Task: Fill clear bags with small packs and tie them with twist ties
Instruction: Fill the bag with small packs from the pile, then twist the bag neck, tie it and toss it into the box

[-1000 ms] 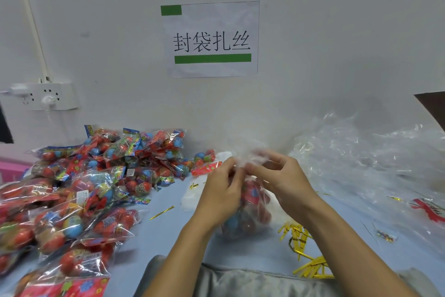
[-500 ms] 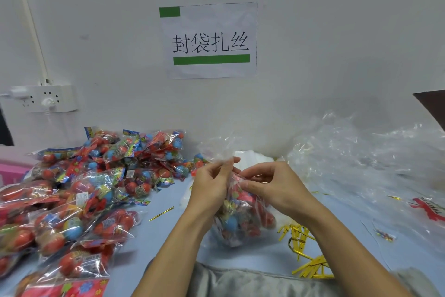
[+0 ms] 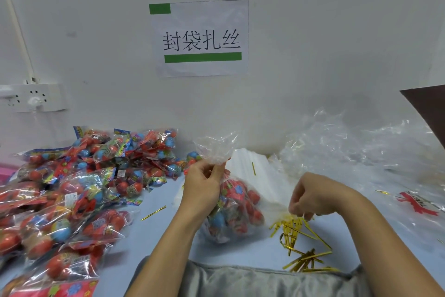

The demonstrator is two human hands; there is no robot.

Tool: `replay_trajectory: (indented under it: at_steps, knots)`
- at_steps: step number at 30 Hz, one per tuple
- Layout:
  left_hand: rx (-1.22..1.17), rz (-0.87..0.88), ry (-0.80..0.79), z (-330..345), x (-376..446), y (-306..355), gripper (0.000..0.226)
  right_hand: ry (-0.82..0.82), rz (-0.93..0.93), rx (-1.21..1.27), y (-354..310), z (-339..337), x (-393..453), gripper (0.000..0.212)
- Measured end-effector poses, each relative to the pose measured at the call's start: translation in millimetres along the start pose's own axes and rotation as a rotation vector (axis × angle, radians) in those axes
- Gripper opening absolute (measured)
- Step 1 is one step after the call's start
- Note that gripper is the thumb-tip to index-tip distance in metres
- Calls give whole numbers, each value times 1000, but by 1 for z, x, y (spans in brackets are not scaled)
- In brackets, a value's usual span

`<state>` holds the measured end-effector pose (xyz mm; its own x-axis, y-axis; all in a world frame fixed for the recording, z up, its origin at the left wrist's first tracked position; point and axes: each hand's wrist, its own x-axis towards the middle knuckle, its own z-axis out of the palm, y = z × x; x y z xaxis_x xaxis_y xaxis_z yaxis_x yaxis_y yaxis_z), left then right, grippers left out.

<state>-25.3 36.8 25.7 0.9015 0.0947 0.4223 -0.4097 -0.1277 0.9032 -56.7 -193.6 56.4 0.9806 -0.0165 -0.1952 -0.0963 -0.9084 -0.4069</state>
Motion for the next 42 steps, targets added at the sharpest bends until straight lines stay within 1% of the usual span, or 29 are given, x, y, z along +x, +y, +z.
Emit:
replay_trajectory:
  at_steps: [4, 8, 14, 18, 20, 22, 23, 27, 28, 29, 31, 33, 36, 37, 40, 42]
  knots:
    - [28, 22, 78, -5, 4, 1, 29, -97, 43, -85, -7, 9, 3, 6]
    - [45, 14, 133, -8, 7, 1, 28, -141, -7, -135, -15, 19, 4, 12]
    - [29, -11, 110, -7, 7, 1, 30, -141, -11, -143, -20, 27, 6, 17]
    - [12, -17, 101, -8, 7, 1, 31, -144, -16, -180, -20, 23, 5, 10]
    - [-1, -49, 91, -9, 7, 0, 30, -139, -10, -165, -18, 17, 3, 14]
    - [-19, -68, 72, -9, 7, 1, 29, -87, -5, -80, -16, 10, 0, 15]
    - [-31, -65, 68, -9, 7, 1, 28, -25, -15, -26, -16, 8, -1, 17]
    - [-82, -47, 58, -9, 6, 4, 15, 398, -121, 245, -29, 10, 2, 16]
    - [-87, -46, 39, -8, 5, 5, 14, 473, -150, 323, -36, 13, 3, 16]
    - [-94, -44, 15, -8, 4, 7, 13, 508, -181, 395, -43, 16, 3, 17]
    - [-111, -26, -35, -5, 1, 11, 12, 494, -249, 512, -55, 22, 2, 18]
    - [-118, -10, -80, -1, -2, 14, 12, 451, -310, 573, -63, 27, 2, 18]
    - [-105, 21, -136, 2, -5, 15, 28, 448, -354, 641, -68, 28, 1, 16]
    - [-99, 37, -155, 3, -6, 14, 29, 449, -359, 676, -68, 28, 1, 15]
    - [-89, 89, -191, 4, -7, 15, 21, 414, -369, 751, -67, 26, 1, 13]
    - [-87, 122, -199, 5, -7, 16, 21, 415, -365, 802, -67, 26, 2, 14]
